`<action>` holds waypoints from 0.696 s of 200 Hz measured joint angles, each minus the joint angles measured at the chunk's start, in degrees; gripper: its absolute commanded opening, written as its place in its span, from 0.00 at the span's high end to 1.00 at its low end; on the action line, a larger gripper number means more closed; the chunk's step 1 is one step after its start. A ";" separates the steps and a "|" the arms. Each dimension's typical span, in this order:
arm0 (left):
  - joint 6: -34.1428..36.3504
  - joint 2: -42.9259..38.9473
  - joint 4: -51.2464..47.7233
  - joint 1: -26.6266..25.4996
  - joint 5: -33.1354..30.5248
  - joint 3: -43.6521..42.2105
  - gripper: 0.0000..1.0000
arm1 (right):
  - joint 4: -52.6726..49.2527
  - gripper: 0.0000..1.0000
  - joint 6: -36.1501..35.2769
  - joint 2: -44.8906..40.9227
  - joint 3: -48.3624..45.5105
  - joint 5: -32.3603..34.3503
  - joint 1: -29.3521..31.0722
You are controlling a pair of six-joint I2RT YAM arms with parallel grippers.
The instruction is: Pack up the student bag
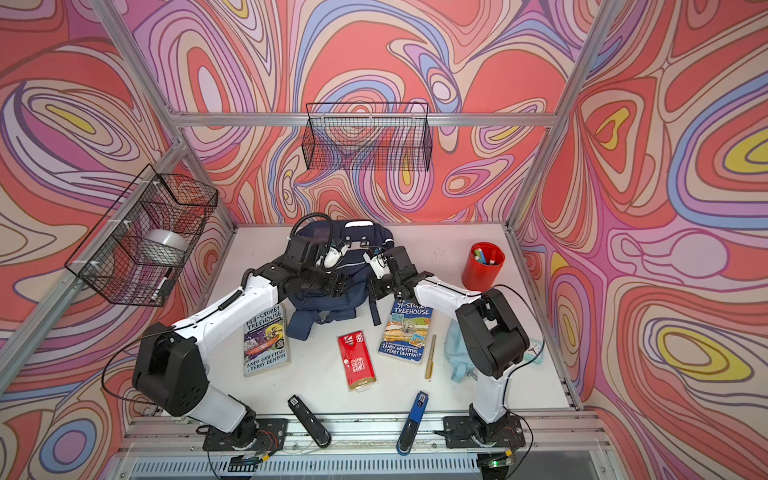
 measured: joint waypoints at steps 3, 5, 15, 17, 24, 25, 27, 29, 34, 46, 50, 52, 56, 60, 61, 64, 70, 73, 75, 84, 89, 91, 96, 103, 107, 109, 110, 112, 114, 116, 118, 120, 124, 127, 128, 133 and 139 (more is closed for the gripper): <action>0.50 0.02 0.17 0.09 0.07 0.00 0.27 | 0.00 1.00 -0.11 0.00 0.00 -0.04 0.00; 1.01 0.11 0.20 0.15 0.20 0.00 0.27 | 0.00 1.00 -0.17 0.00 0.00 -0.04 0.00; 2.78 0.74 0.20 0.44 1.16 0.00 0.27 | 0.00 1.00 -0.42 0.00 0.00 -0.07 -0.02; 3.17 0.98 0.20 0.46 1.44 0.00 0.27 | 0.00 1.00 -0.46 0.00 0.00 -0.07 -0.02; 4.35 1.88 0.20 0.50 2.49 0.00 0.27 | 0.00 1.00 -0.63 0.00 0.00 -0.11 -0.07; 4.50 2.01 0.20 0.50 2.62 0.00 0.27 | 0.00 1.00 -0.63 0.00 0.00 -0.13 -0.07; 4.83 2.34 0.20 0.50 3.04 0.00 0.27 | 0.00 1.00 -0.66 0.00 0.00 -0.15 -0.07; 5.16 2.67 0.17 0.55 3.34 0.00 0.27 | 0.00 1.00 -0.70 0.00 0.00 -0.15 -0.07; 5.75 3.39 0.17 0.57 4.15 0.00 0.27 | -0.02 1.00 -0.81 0.00 0.00 -0.17 -0.07; 6.99 5.16 0.17 0.59 6.10 -0.02 0.34 | -0.11 1.00 -0.90 0.00 0.00 -0.15 -0.11; 7.28 5.64 0.17 0.59 6.54 -0.07 0.43 | -0.24 1.00 -0.90 0.00 0.00 -0.15 -0.13; 7.26 5.79 0.17 0.59 6.64 -0.07 0.47 | -0.33 1.00 -0.92 0.00 0.00 -0.15 -0.17; 7.54 6.08 0.20 0.66 6.88 -0.07 0.57 | -0.52 1.00 -0.96 0.00 -0.02 -0.17 -0.24; 7.52 6.43 0.22 0.74 7.13 0.00 0.75 | -0.72 1.00 -1.03 0.00 -0.02 -0.17 -0.31; 7.56 6.49 0.22 0.76 7.17 0.02 0.80 | -0.74 1.00 -1.03 0.00 -0.02 -0.17 -0.33; 7.65 6.64 0.24 0.81 7.30 0.07 0.93 | -0.83 1.00 -1.07 0.00 -0.02 -0.17 -0.33; 7.69 7.15 0.24 1.14 7.65 0.35 1.00 | -1.01 1.00 -1.18 0.00 -0.02 -0.17 -0.37; 7.54 7.50 0.20 1.46 8.00 0.59 1.00 | -1.14 1.00 -1.27 0.00 -0.02 -0.15 -0.37; 7.54 7.65 0.20 1.60 8.13 0.74 1.00 | -1.20 1.00 -1.29 0.00 -0.02 -0.13 -0.39; 7.45 8.50 0.22 2.47 9.53 1.60 1.00 | -1.49 1.00 -1.55 0.00 -0.02 0.13 -0.42; 7.54 8.83 0.22 2.93 10.16 1.97 1.00 | -1.62 1.00 -1.75 0.00 -0.02 0.37 -0.42; 7.50 8.90 0.24 3.13 10.47 2.08 1.00 | -1.64 1.00 -1.84 0.00 -0.02 0.46 -0.42; 7.50 9.05 0.24 3.48 10.95 2.23 1.00 | -1.60 1.00 -2.08 0.00 -0.02 0.74 -0.42; 7.43 9.07 0.17 3.67 11.30 2.34 1.00 | -1.55 1.00 -2.49 0.00 -0.02 1.11 -0.42; 7.26 9.07 -0.02 3.69 11.30 2.45 1.00 | -1.57 1.00 -2.75 0.00 -0.02 1.55 -0.42; 7.26 9.07 -0.11 3.69 11.30 2.54 1.00 | -1.57 1.00 -2.82 0.00 -0.02 1.68 -0.39; 7.21 9.07 -0.15 3.69 11.30 2.58 1.00 | -1.57 1.00 -2.89 0.00 -0.02 1.77 -0.37; 7.08 9.09 -0.37 3.69 11.30 2.71 1.00 | -1.60 1.00 -3.02 0.00 -0.02 1.97 -0.35; 6.97 9.11 -0.57 3.69 11.30 2.91 1.00 | -1.62 1.00 -3.13 0.00 -0.02 2.25 -0.35; 6.91 9.14 -0.79 3.69 11.34 3.06 1.00 | -1.64 1.00 -3.23 0.00 -0.02 2.38 -0.35; 6.75 9.14 -0.92 3.69 11.43 3.19 1.00 | -1.68 1.00 -3.37 0.00 -0.02 2.54 -0.35; 6.58 9.14 -1.11 3.69 11.54 3.41 1.00 | -1.75 1.00 -3.52 0.00 -0.02 2.71 -0.37; 6.19 9.16 -1.44 3.67 11.80 3.72 1.00 | -1.88 1.00 -3.76 0.00 0.04 2.89 -0.44; 5.68 9.16 -1.60 3.65 12.09 3.87 1.00 | -2.12 1.00 -3.96 0.02 0.17 2.91 -0.55; 5.60 9.16 -1.60 3.65 12.17 3.91 1.00 | -2.14 1.00 -3.98 0.04 0.22 2.91 -0.57; 4.52 9.05 -1.57 3.61 12.68 4.00 1.00 | -2.71 1.00 -4.33 0.33 0.79 2.80 -0.85; 3.19 8.83 -1.46 3.37 13.07 4.00 1.00 | -3.65 1.00 -4.85 1.03 2.12 2.58 -1.29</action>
